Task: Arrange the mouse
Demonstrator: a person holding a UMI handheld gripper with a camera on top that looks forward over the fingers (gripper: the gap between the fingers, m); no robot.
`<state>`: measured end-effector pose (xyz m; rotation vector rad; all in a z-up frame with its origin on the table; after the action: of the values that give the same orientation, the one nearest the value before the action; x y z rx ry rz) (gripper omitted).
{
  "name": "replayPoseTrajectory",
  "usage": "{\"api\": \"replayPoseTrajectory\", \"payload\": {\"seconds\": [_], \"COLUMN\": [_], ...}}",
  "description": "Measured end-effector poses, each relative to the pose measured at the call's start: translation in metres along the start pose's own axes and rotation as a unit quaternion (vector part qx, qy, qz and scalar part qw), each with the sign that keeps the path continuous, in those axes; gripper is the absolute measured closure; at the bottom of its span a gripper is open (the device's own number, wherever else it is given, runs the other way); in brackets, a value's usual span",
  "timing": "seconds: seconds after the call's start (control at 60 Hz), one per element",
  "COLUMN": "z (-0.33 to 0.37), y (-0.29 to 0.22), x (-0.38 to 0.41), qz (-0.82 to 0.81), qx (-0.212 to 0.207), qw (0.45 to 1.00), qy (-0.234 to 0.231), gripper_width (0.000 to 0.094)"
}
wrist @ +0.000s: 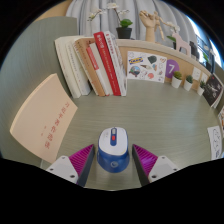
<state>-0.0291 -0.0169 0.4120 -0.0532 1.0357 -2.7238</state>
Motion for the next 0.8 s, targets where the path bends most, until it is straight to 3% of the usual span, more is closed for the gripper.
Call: {"api": "replayPoseTrajectory", "payload": {"seconds": [0.067, 0.167, 0.283, 0.4, 0.633, 0.8], "z": [-0.005, -0.003, -0.009, -0.018, -0.012, 0.086], "y": [-0.008, -0.024, -0.015, -0.014, -0.023, -0.089], "x": [-0.005, -0.024, -0.012, -0.009, -0.021, -0.116], "qz": [-0.004, -0.008, 0.007, 0.006, 0.013, 0.005], "qx": [-0.001, 0.004, 0.006, 0.007, 0.028, -0.071], "qw": [1.0, 1.0, 1.0, 1.0, 0.999, 0.997], "qy": [0.006, 0.017, 0.013, 0.013, -0.03, -0.024], "gripper_width": [0.0223, 0.0399, 0.043, 0.0552, 0.0568, 0.0566]}}
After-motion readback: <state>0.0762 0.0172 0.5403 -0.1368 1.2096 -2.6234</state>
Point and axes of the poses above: the point between the fingertips, and its own axes, seen from behind it with the camera up: x to the left, y down, z backward, against the way the camera looks, the point moved 9 cm from there along z, backward, against the way the camera looks, and after that the axes turned 8 degrees about z, right-handed, at the moved point
